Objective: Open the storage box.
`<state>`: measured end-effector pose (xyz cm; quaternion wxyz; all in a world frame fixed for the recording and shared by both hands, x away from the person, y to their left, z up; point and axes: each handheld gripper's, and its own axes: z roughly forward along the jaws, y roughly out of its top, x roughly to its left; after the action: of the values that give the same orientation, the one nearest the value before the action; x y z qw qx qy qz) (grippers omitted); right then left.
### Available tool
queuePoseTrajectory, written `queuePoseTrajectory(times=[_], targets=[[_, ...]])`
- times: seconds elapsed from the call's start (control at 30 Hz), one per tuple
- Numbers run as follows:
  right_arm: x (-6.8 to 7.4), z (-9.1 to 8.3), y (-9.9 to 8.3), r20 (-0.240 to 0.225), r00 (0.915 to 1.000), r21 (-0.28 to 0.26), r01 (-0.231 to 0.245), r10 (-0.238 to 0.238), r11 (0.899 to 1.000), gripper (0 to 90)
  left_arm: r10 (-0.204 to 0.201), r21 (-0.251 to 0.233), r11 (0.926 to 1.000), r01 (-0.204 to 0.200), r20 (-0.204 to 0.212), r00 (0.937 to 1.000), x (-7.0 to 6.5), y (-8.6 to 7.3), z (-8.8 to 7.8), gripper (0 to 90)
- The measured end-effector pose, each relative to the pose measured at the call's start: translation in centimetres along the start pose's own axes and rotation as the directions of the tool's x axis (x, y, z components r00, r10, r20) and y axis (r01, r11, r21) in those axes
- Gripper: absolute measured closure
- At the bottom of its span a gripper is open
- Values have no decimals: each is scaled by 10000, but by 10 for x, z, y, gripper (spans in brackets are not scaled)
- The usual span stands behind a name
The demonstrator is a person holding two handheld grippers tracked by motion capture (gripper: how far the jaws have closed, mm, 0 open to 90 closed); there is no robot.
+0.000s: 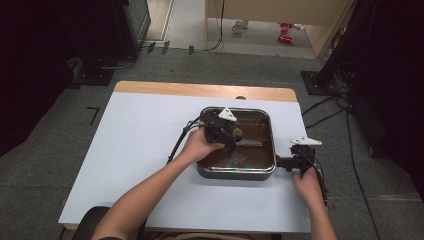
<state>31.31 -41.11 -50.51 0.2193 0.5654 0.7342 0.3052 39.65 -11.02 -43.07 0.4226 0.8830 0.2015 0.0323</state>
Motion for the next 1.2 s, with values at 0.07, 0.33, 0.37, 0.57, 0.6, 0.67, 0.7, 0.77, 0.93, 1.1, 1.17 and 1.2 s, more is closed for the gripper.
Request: queuePoseTrajectory(times=[0.07,0.33,0.37,0.57,0.6,0.67,0.7,0.77,0.93,1.1,1.17,1.2], targets=[[0,0,0,-1,10000,-4,-15,15,10000,0,-46,1,10000,46,15,10000,0,0,0,586],[0,0,0,-3,10000,0,-7,7,10000,0,54,89,9999,-53,-105,9999,-2,2,-2,588],[0,0,0,-2,10000,1,-8,8,10000,0,47,91,9999,-46,-112,9999,-2,2,-2,589],[0,0,0,-1,10000,0,-11,11,10000,0,33,-69,10000,-34,-99,9999,-2,4,-8,589],[0,0,0,-1,10000,3,-13,13,10000,0,27,-128,9999,-28,-101,9999,-2,5,-9,589],[0,0,0,-2,10000,2,-13,13,10000,0,43,-261,9996,-46,-83,10000,-3,7,-13,589],[0,0,0,0,10000,3,-10,10,10000,0,58,-280,9996,-60,-94,9999,-3,8,-15,589],[0,0,0,-1,10000,2,-15,15,10000,0,99,-434,9990,-105,-129,9999,-3,10,-19,589],[0,0,0,0,10000,-9,-15,15,10000,0,110,-736,9972,-122,-177,9998,-4,14,-31,589],[0,0,0,-2,10000,0,-6,6,10000,0,-28,-902,9959,14,-153,9999,-1,15,-48,590],[0,0,0,-3,10000,-2,-9,9,10000,0,-57,-830,9965,41,-187,9998,0,14,-55,590],[0,0,0,-3,10000,-1,-11,11,10000,0,-82,-838,9965,66,-197,9998,0,14,-57,590]])
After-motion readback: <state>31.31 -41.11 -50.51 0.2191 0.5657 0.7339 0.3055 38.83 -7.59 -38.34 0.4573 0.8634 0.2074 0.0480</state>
